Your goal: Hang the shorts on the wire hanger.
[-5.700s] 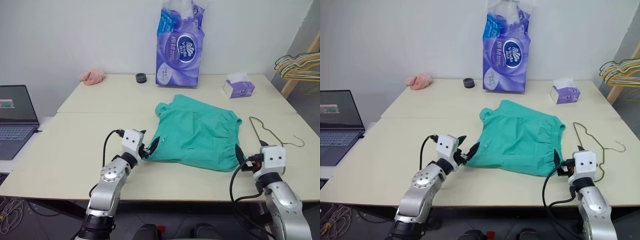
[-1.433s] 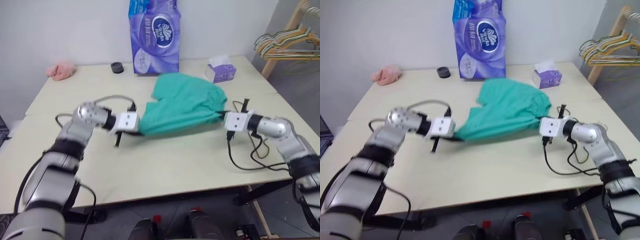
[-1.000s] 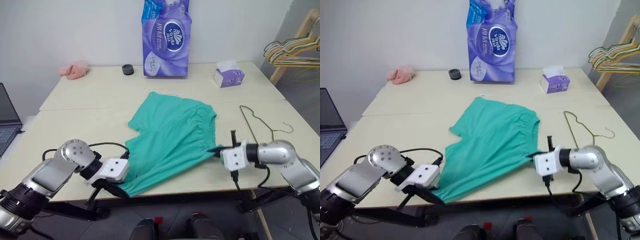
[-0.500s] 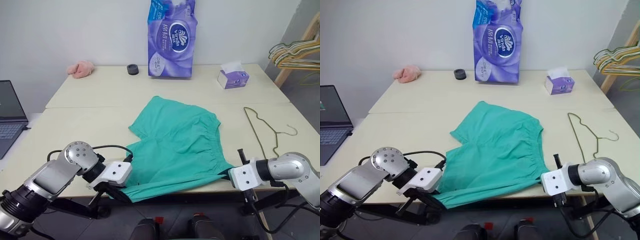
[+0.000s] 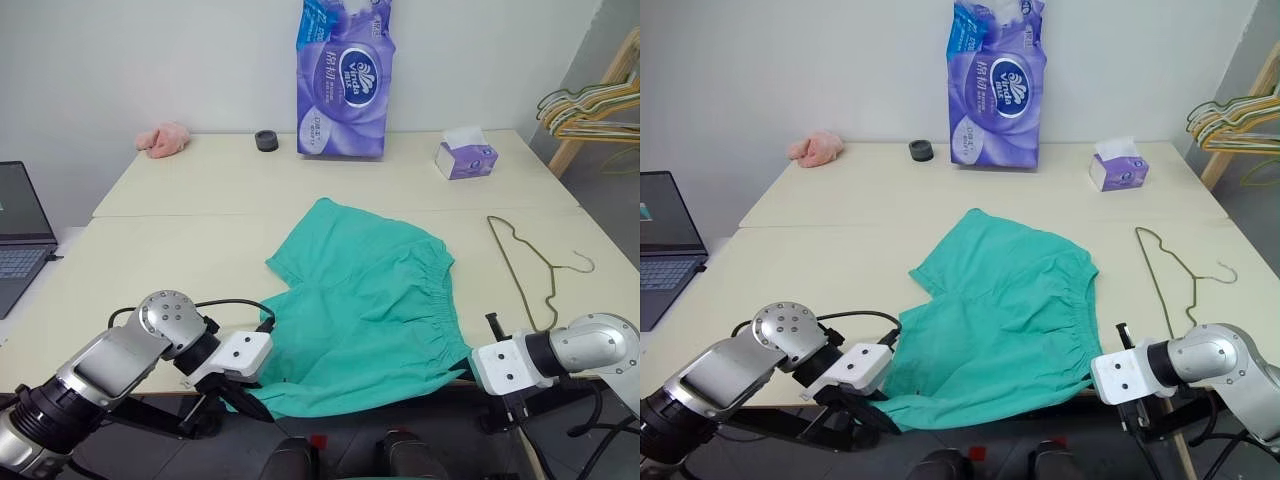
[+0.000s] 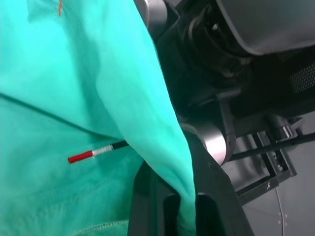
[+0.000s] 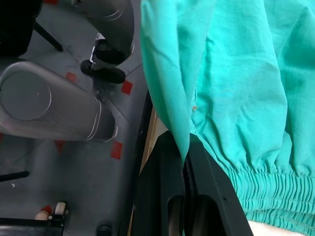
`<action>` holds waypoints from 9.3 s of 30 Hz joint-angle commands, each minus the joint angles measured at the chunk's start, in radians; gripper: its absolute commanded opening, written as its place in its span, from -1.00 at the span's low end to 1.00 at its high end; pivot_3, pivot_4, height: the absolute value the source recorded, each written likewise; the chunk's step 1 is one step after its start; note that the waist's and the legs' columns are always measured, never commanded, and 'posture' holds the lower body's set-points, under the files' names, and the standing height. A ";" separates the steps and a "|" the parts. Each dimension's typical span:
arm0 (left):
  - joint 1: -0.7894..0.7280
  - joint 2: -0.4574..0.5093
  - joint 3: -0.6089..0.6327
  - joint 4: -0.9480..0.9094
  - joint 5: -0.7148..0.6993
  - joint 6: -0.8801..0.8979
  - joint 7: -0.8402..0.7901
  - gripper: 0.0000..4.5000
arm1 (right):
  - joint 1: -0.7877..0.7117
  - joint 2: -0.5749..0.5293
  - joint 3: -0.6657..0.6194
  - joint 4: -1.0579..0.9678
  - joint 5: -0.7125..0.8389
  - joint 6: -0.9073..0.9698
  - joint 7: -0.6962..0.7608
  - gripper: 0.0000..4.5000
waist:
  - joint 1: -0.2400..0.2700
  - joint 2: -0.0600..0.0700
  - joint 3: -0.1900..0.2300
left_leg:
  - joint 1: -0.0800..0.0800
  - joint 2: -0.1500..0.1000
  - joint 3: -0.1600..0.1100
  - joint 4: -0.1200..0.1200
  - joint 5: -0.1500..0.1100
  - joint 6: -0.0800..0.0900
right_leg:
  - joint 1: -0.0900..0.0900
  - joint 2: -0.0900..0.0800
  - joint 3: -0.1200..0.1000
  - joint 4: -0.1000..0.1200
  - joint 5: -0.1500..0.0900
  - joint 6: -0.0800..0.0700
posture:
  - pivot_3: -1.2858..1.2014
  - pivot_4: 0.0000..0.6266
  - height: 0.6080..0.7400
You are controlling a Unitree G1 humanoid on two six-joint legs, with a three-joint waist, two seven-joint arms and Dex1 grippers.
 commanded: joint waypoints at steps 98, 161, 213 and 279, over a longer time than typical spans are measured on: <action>-0.551 -0.413 0.313 0.682 -0.039 0.227 0.393 1.00 | -0.254 0.180 -0.074 0.279 -0.420 -0.149 -0.799 -0.99 | -0.030 -0.008 -0.008 | -0.002 -0.003 -0.001 -0.002 -0.001 0.000 | 0.000 -0.001 0.001 -0.004 -0.001 0.005 | -0.05 -0.76 1.00; -0.380 -0.409 0.135 0.527 0.165 -0.015 0.277 -1.00 | -0.104 0.286 -0.267 -0.021 0.112 0.188 -0.458 0.54 | -0.027 -0.008 -0.007 | -0.001 -0.002 -0.002 -0.001 -0.001 0.000 | 0.001 -0.004 0.001 -0.003 0.002 0.000 | -0.07 -0.76 1.00; -0.358 -0.434 0.081 0.405 0.195 -0.149 0.197 -0.32 | -0.396 0.147 0.093 0.082 0.121 0.657 -0.161 -1.00 | -0.029 -0.007 -0.006 | -0.002 -0.002 -0.002 -0.001 -0.002 0.000 | 0.000 -0.005 0.000 -0.005 -0.001 0.005 | -0.07 -0.79 1.00; -0.381 -0.528 0.266 0.640 0.096 -0.275 0.355 0.64 | 0.478 0.398 -0.746 -0.206 0.607 1.256 -0.486 -1.00 | -0.041 -0.005 -0.008 | -0.002 -0.001 -0.002 -0.001 -0.004 -0.001 | 0.001 -0.003 0.000 -0.005 -0.001 0.006 | -0.10 -0.77 1.00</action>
